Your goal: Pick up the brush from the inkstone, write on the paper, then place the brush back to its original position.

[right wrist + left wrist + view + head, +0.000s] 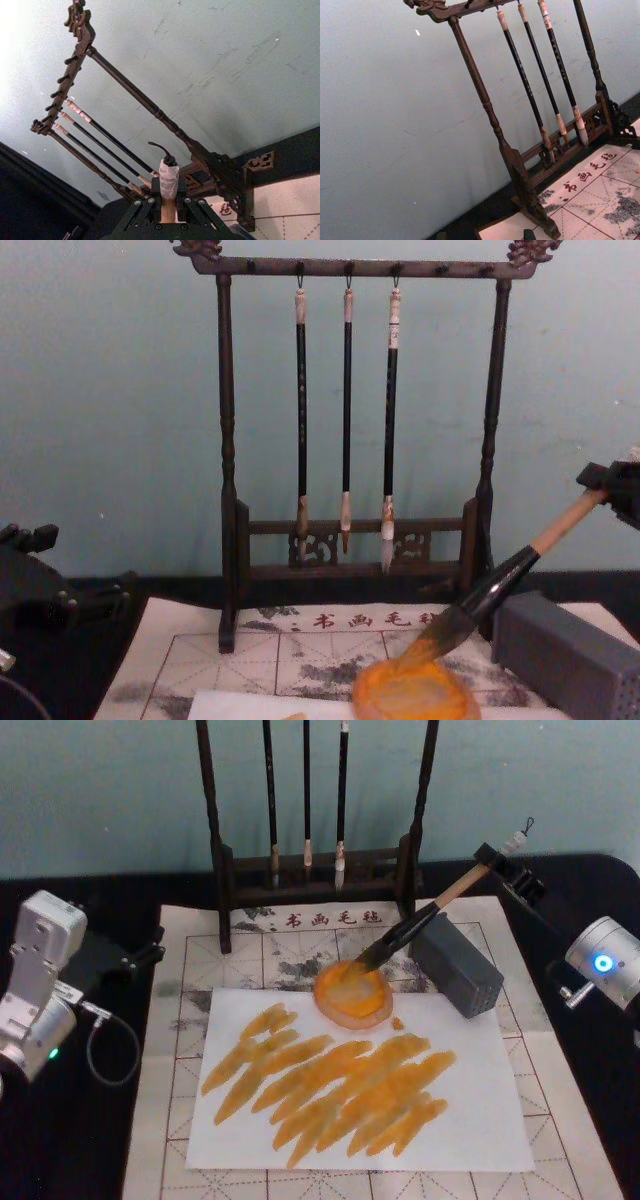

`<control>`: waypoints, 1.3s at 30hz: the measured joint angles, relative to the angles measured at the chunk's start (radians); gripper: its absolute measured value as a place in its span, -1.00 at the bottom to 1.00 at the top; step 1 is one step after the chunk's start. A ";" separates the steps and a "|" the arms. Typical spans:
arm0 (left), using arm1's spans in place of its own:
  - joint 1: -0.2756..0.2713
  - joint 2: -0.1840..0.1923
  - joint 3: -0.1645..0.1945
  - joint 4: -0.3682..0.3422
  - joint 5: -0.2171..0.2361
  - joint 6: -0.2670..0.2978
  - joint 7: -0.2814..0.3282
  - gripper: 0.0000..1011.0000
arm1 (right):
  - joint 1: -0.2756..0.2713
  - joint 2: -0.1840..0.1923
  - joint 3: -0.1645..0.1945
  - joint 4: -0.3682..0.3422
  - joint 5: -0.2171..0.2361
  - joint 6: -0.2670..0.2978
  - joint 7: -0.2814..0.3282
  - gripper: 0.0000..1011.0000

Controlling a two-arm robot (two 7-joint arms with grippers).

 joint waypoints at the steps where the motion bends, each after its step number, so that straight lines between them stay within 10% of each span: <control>1: 0.000 0.000 0.000 0.000 0.000 0.000 0.000 0.98 | -0.001 0.000 0.000 0.000 0.001 0.000 -0.001 -0.64; 39: 0.000 0.000 0.000 0.000 0.000 0.000 0.000 0.98 | -0.085 0.002 0.010 -0.071 0.048 -0.061 -0.080 -0.64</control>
